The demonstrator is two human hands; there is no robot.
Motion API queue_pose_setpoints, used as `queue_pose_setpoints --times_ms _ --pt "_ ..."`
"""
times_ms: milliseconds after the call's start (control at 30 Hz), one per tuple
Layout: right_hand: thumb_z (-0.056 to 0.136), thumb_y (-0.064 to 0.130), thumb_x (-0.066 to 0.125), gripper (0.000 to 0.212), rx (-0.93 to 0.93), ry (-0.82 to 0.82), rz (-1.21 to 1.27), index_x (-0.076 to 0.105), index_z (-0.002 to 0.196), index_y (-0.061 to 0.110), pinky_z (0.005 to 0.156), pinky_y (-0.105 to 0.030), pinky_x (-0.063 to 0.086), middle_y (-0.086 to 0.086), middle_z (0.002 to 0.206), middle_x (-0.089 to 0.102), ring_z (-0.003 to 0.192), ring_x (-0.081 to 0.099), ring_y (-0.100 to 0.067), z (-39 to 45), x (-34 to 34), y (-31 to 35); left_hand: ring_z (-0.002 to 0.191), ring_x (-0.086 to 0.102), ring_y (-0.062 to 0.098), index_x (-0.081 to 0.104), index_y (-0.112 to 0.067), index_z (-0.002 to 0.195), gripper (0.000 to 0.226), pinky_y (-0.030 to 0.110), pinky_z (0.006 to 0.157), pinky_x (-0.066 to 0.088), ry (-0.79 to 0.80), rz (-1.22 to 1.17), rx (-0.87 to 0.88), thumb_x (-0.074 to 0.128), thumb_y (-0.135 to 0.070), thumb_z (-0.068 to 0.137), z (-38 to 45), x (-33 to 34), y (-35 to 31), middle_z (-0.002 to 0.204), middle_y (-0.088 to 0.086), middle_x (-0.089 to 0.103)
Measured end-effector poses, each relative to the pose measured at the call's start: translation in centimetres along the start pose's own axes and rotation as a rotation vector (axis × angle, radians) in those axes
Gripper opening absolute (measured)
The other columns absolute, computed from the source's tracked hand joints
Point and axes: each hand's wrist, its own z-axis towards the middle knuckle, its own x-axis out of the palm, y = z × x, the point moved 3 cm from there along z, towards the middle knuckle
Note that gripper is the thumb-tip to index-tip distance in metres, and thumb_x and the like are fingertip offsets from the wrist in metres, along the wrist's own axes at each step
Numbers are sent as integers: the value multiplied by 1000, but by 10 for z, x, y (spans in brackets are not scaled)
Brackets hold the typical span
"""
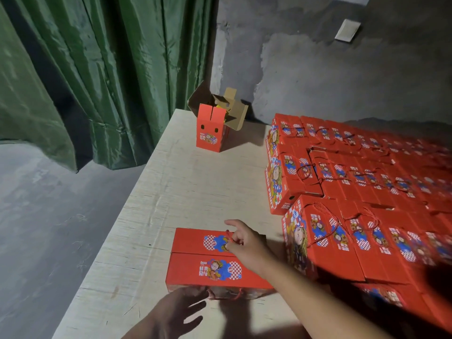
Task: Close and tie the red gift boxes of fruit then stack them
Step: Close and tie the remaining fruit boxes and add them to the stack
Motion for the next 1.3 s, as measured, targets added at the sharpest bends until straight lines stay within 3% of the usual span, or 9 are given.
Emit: queue_pose_setpoints --times_ms 167,333,467,567,667,800,933,1033,1300 --pt "84 35 56 57 -120 55 -13 47 136 59 73 -12 43 14 77 55 70 52 -1 -53 18 -2 110 72 22 64 -17 92 27 39 93 43 6 -31 67 64 -15 65 -10 -2 3 109 9 76" --pt "85 50 65 63 -139 93 -229 40 141 62 84 -23 53 20 105 62 92 60 -1 -95 30 3 90 71 23 64 -18 78 12 41 89 40 39 4 203 67 -27 72 -41 2 -10 92 11 70" --pt "66 73 77 94 -158 97 -299 27 146 64 105 -11 33 34 142 45 128 41 16 -107 36 17 114 67 28 59 -17 98 17 44 95 42 206 13 445 64 -26 86 -79 23 -30 125 21 69" --pt "78 54 77 85 -204 -32 -280 26 145 63 94 -6 37 28 120 60 111 51 15 -102 43 36 128 60 28 64 -10 106 31 51 101 40 309 150 668 67 -33 85 -109 48 -50 132 19 65" --pt "90 15 64 58 -159 -218 24 52 125 60 76 -28 53 13 95 71 81 63 -3 -86 32 50 126 61 25 65 -4 109 41 50 102 43 242 246 767 69 -36 84 -121 63 -63 127 15 68" --pt "78 14 51 45 -83 -267 239 58 115 40 51 -32 31 -2 56 55 51 38 -17 -63 4 75 121 62 22 67 -11 107 25 43 96 47 166 387 823 67 -31 92 -124 69 -65 124 4 69" --pt "77 14 50 37 -39 -272 256 61 105 36 51 -32 37 -6 57 46 53 39 -20 -52 -13 91 105 67 25 69 -10 99 21 38 83 53 78 434 805 67 -30 93 -119 62 -58 109 9 72" --pt "76 12 49 39 18 -294 350 65 101 37 56 -37 51 -4 65 49 53 46 -19 -50 -22 91 88 71 26 74 -10 92 26 34 68 52 86 573 538 58 -27 102 -108 46 -40 98 11 77" --pt "80 12 55 35 49 -305 368 70 101 36 57 -30 39 2 69 58 60 46 -14 -57 -29 94 108 70 20 60 -24 131 60 45 79 63 -21 512 295 76 -57 84 -75 33 -18 125 0 68"
